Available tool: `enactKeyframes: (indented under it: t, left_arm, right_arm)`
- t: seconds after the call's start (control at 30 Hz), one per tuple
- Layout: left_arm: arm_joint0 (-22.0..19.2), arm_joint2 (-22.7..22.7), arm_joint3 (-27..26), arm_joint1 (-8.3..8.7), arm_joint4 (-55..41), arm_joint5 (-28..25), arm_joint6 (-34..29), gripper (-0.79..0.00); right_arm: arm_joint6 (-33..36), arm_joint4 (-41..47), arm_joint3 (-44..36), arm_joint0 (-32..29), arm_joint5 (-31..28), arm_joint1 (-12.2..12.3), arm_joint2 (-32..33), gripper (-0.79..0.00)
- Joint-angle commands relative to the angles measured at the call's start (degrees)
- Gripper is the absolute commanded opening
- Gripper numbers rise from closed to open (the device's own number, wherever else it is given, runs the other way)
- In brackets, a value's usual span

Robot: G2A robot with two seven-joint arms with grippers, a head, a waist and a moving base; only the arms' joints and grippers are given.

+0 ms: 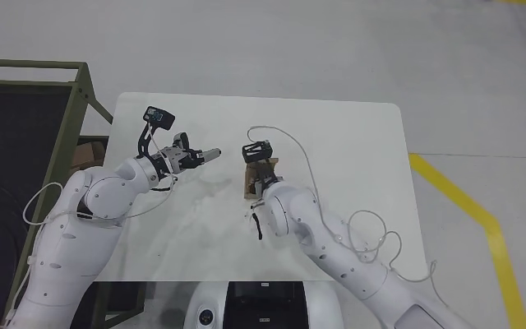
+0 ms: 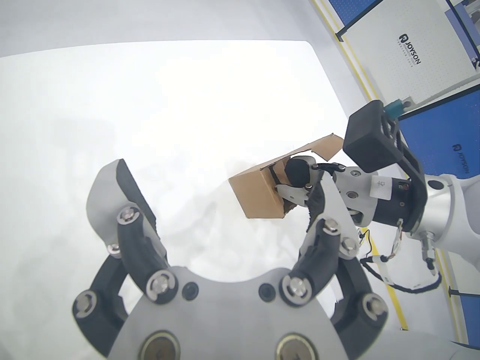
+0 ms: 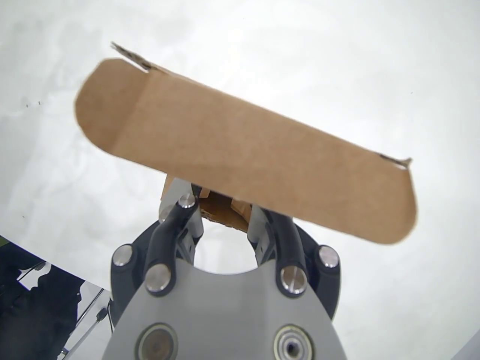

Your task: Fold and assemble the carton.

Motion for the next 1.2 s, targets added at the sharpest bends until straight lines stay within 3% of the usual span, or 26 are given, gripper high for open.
enactKeyframes:
  t: [0.0, 1.17]
  left_arm:
    - [0.00, 0.00, 0.00, 0.00, 0.00, 0.00, 0.00, 0.000]
    - [0.00, 0.00, 0.00, 0.00, 0.00, 0.00, 0.00, 0.000]
  right_arm:
    - [-0.23, -0.03, 0.07, -0.12, -0.46, -0.17, 0.03, -0.526]
    - [-1.15, -3.07, 4.17, -1.06, -1.14, -3.40, 1.09, -0.588]
